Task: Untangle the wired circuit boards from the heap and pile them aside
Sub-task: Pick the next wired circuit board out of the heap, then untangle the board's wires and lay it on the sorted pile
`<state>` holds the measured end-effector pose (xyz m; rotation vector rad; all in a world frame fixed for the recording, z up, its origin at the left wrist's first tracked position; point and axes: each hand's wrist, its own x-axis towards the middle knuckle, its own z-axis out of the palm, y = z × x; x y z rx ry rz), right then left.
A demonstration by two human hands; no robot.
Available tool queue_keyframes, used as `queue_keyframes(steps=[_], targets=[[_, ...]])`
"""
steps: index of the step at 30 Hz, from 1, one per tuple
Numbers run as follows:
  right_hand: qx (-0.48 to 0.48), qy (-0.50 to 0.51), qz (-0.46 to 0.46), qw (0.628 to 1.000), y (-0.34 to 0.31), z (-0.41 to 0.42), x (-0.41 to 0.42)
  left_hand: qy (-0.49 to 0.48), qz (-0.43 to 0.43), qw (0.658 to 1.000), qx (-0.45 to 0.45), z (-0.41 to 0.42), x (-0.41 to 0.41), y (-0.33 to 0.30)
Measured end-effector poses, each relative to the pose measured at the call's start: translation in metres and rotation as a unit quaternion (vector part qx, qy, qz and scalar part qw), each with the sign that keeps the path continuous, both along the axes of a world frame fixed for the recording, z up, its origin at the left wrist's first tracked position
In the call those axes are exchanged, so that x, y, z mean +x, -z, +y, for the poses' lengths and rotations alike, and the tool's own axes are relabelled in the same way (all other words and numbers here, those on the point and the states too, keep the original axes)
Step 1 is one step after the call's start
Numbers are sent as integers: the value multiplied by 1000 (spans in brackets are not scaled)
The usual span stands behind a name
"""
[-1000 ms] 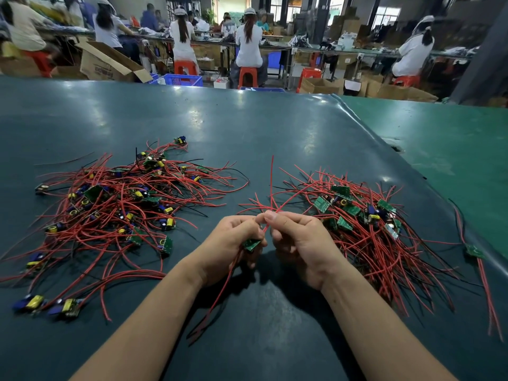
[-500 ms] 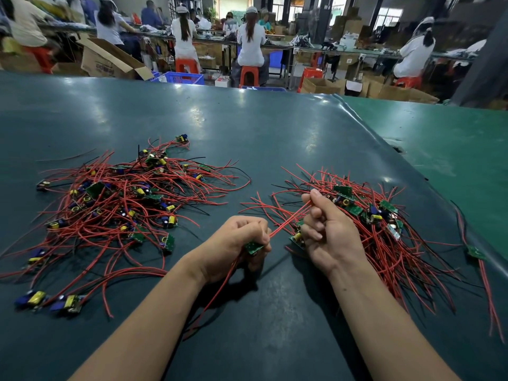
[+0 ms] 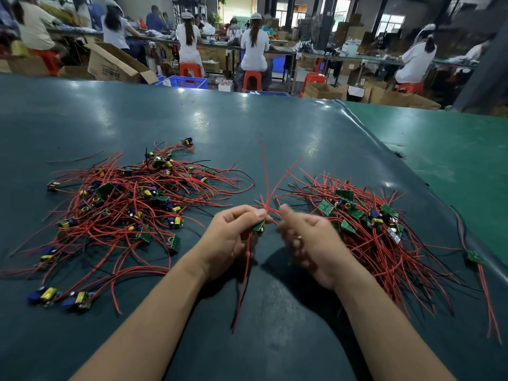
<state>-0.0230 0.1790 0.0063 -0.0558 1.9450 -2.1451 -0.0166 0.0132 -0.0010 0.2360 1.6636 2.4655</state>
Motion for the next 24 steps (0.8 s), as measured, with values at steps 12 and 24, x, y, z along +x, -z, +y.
queue_keyframes(steps=[12,24], targets=[[54,-106,40,992,5,-2,12,-5,35,999,-39,2,7,6],[-106,299,47,947,5,2,-7,-456,207,832,-239,-33,-10,16]])
